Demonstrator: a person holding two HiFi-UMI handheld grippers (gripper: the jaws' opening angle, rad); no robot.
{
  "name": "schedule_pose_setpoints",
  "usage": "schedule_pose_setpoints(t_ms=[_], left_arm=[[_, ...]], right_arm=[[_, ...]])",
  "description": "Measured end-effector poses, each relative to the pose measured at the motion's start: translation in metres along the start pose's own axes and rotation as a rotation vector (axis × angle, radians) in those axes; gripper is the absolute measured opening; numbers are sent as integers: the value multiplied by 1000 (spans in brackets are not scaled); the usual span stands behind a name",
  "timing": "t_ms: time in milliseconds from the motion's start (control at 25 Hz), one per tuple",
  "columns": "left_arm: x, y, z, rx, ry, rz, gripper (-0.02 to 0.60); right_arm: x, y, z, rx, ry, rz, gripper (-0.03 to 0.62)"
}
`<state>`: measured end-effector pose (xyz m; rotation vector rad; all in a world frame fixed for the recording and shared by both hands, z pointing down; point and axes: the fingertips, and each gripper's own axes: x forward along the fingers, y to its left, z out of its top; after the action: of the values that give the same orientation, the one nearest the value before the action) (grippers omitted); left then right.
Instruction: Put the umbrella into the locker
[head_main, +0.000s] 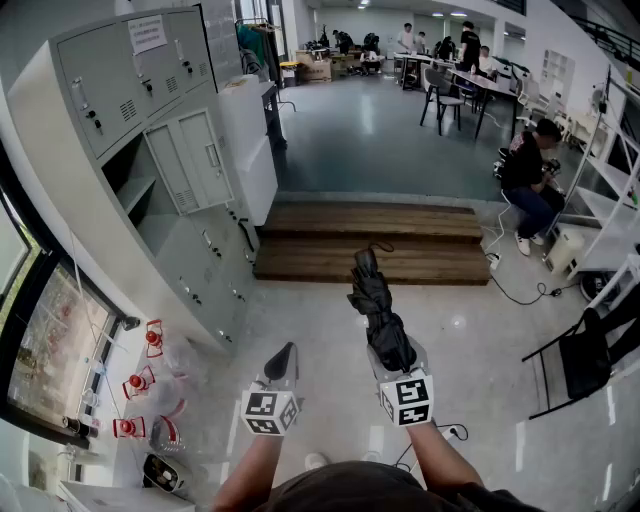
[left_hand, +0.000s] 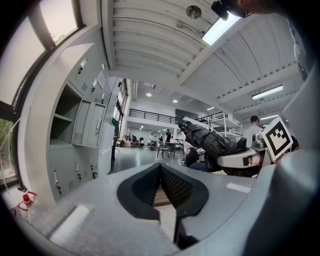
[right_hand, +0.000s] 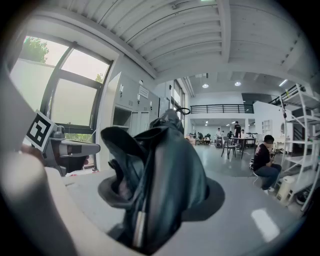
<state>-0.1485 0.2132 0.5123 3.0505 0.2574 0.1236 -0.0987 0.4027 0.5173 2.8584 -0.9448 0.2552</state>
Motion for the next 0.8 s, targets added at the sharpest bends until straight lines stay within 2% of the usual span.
schedule_pose_setpoints(t_ms=[160,520,800], left_arm=[[-3,0,6,-22,-15,0,5],[-6,11,-2,-9,-2,1,5],[-13,29,-5,-3,8,-3,4]], right_arm=[[-2,2,3,3,-2,0,245],[3,17,6,-8,-23,12,245],[9,34,17,38,-56,24,247]])
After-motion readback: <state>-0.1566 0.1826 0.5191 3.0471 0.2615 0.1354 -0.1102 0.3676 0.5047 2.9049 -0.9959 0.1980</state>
